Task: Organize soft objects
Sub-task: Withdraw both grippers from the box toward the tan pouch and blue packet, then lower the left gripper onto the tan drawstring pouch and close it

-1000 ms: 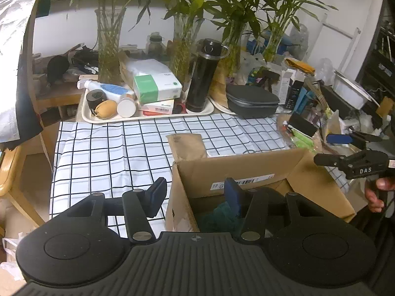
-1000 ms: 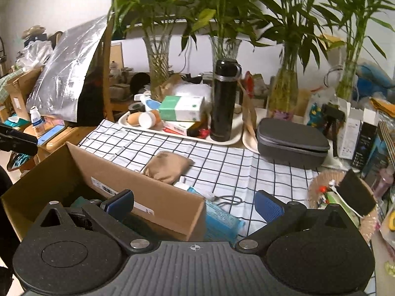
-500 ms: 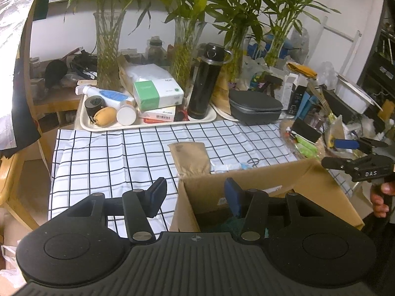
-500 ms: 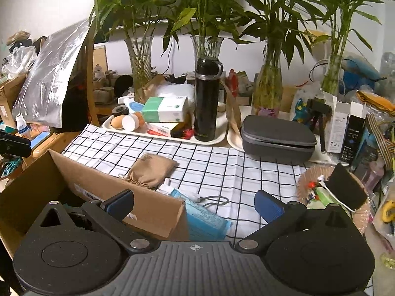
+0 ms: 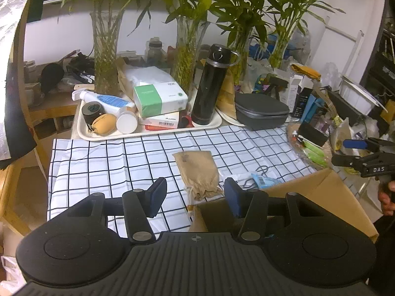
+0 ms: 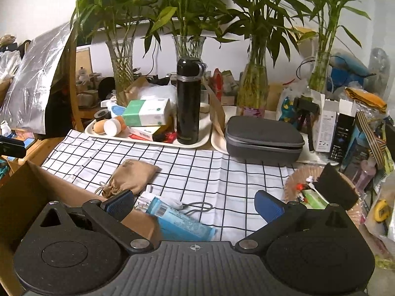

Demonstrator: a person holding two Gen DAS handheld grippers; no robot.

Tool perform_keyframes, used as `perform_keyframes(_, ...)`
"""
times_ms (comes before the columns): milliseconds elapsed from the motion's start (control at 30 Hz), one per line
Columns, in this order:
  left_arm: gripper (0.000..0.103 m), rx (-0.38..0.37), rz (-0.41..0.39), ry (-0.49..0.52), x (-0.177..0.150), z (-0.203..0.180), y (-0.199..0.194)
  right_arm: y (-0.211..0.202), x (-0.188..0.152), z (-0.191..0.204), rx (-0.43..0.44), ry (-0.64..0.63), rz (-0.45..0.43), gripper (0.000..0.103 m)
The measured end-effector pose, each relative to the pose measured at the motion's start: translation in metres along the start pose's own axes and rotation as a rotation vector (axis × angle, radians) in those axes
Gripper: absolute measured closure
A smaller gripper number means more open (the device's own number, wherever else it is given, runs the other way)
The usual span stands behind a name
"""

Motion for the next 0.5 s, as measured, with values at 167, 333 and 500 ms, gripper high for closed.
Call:
perform_keyframes(167, 0.053, -0.012, -0.011, 0.001, 0.007, 0.009, 0.014, 0.009, 0.002, -0.004, -0.003, -0.011, 0.005, 0.000)
perform_keyframes(333, 0.053, -0.035, -0.018, -0.032, 0.013, 0.023, 0.031, 0.022, 0.004, -0.009, -0.003, -0.020, 0.019, 0.000)
perform_keyframes(500, 0.053, -0.062, -0.014, -0.068, 0.018, 0.035, 0.052, 0.032, 0.007, -0.017, -0.020, -0.018, 0.021, 0.000)
Point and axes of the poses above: each gripper's, at about its wrist camera, not at the fingertips, and y roughly the way its jaws point, z to its left, x to its top, the point moved 6 cm from there along y, roughly the way its jaws point, and after that the axes turned 3 degrees about -x, right-handed, at the moved point
